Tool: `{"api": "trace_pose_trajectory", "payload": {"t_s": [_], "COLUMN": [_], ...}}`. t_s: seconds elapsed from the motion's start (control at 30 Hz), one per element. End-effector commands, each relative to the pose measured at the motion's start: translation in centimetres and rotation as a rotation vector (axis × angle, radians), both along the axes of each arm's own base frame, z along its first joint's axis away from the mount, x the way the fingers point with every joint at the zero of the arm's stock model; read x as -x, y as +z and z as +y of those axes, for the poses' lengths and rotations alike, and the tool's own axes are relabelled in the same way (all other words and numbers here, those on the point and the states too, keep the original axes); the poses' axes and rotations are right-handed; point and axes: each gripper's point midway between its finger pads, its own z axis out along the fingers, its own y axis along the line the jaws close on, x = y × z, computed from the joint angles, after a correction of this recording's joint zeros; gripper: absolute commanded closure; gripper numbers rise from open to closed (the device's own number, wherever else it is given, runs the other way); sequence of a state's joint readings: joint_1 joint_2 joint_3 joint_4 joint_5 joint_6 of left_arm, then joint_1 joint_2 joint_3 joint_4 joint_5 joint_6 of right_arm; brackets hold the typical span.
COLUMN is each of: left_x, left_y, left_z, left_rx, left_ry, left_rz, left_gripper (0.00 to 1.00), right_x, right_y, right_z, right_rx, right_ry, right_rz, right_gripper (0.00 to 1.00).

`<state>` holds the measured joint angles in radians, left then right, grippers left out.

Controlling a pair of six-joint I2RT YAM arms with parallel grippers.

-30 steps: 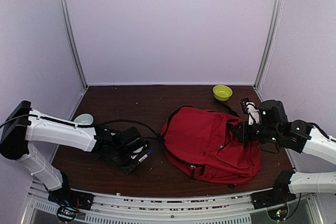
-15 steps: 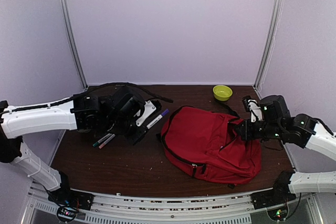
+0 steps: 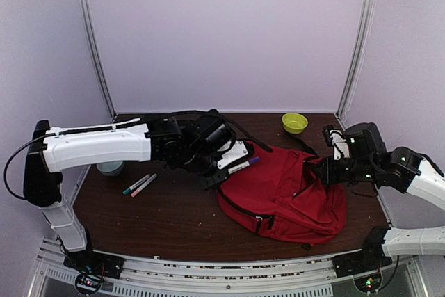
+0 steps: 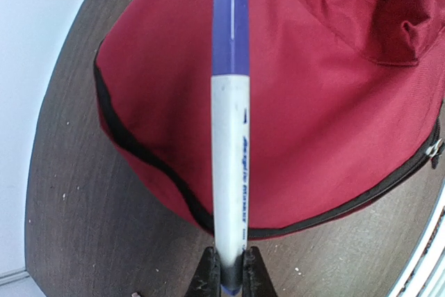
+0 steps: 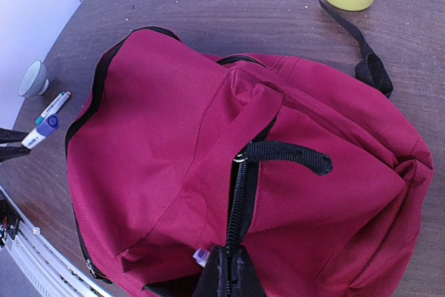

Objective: Pack the student bag
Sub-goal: Place the pen in the lower front pocket of the bag.

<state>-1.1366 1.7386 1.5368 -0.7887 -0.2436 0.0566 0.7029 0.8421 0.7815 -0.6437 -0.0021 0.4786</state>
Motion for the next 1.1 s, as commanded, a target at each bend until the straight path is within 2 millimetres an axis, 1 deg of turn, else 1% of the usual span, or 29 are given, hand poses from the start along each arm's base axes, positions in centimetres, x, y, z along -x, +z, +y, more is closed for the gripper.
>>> {"api": "trace_pose_trajectory", "payload": {"t_s": [0.0, 0.1, 0.2, 0.37, 0.43, 0.57, 0.73, 0.87, 0.93, 1.07], "left_x": [2.2, 2.7, 2.8, 3.5, 3.5, 4.4, 4.0, 5.0, 5.4, 5.3], "left_y": [1.0, 0.4, -0.2, -2.7, -2.7, -2.6, -3.0, -4.1, -4.3, -3.9], "left_z": [-4.0, -6.6, -8.7, -11.6, -13.0, -15.4, -16.8, -18.1, -18.7, -19.9], "left_rx": [0.033, 0.062, 0.068, 0.053, 0.076, 0.146, 0.191, 0.229, 0.253, 0.325], "left_ry": [-0.129, -0.161, -0.176, -0.187, -0.182, -0.188, -0.117, -0.094, -0.078, -0.035], "left_rz": [0.017, 0.08, 0.134, 0.251, 0.286, 0.378, 0.435, 0.545, 0.586, 0.642], "left_gripper": [1.0, 1.0, 1.0, 1.0, 1.0, 1.0, 1.0, 1.0, 1.0, 1.0], "right_x": [-0.1, 0.0, 0.0, 0.0, 0.0, -0.1, 0.0, 0.0, 0.0, 0.0], "right_y": [2.3, 2.1, 2.1, 2.2, 1.9, 1.0, 0.3, 0.1, -0.2, -0.5], "right_z": [0.0, 0.1, 0.2, 0.7, 0.7, 1.0, 1.1, 1.1, 1.2, 1.3], "right_rx": [-0.047, -0.05, -0.066, -0.094, -0.09, -0.076, -0.074, -0.082, -0.083, -0.092], "right_ry": [-0.012, -0.008, -0.003, 0.01, 0.016, 0.031, 0.034, 0.032, 0.032, 0.035], "right_rz": [-0.056, -0.052, -0.058, -0.071, -0.07, -0.061, -0.046, -0.052, -0.048, -0.041], "right_gripper": [1.0, 1.0, 1.0, 1.0, 1.0, 1.0, 1.0, 1.0, 1.0, 1.0]}}
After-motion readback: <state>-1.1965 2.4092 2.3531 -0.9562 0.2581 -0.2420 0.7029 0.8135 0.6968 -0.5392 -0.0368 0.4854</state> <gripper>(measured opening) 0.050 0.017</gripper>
